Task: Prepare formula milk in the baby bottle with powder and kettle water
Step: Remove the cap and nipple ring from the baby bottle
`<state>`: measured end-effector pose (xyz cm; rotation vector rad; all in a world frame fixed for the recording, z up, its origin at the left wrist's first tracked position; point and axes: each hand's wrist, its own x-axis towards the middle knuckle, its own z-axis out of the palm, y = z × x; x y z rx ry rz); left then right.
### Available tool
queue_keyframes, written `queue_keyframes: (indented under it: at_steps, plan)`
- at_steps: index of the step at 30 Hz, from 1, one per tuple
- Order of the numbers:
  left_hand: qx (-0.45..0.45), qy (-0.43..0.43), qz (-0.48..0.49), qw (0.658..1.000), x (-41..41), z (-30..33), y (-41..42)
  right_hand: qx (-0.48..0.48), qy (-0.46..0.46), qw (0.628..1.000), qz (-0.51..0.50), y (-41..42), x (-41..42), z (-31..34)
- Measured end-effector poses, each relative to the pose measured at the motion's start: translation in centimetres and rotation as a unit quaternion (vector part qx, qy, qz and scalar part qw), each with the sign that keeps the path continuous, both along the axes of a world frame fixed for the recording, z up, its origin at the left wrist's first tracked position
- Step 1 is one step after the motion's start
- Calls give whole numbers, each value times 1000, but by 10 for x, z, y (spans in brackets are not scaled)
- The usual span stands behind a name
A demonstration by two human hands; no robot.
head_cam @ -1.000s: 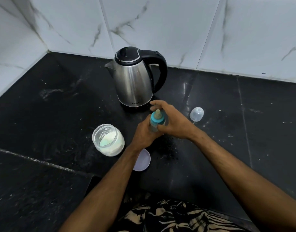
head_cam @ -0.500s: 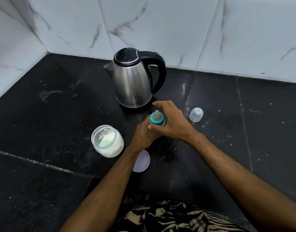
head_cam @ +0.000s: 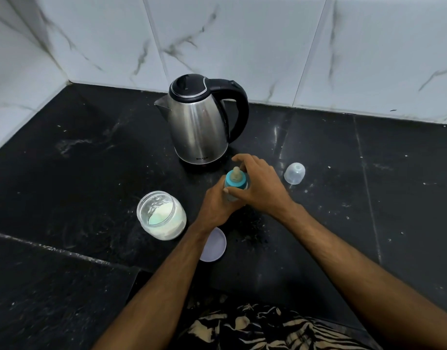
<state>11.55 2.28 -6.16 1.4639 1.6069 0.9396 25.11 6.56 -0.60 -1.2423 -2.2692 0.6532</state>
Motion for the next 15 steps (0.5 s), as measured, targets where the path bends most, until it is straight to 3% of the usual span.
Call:
queue_keyframes:
  at_steps: [5,11,15]
  plan:
    - [5,-1,8,1000,-2,-2,-1,-40,30,998,38,-1,2,1]
    - [1,5,3,1000,-1,-1,-1,-3,6,1000,-29,-6,0,-5]
    - [-2,-5,8,1000,-2,-2,-2,-19,24,1000,0,-7,2,-1]
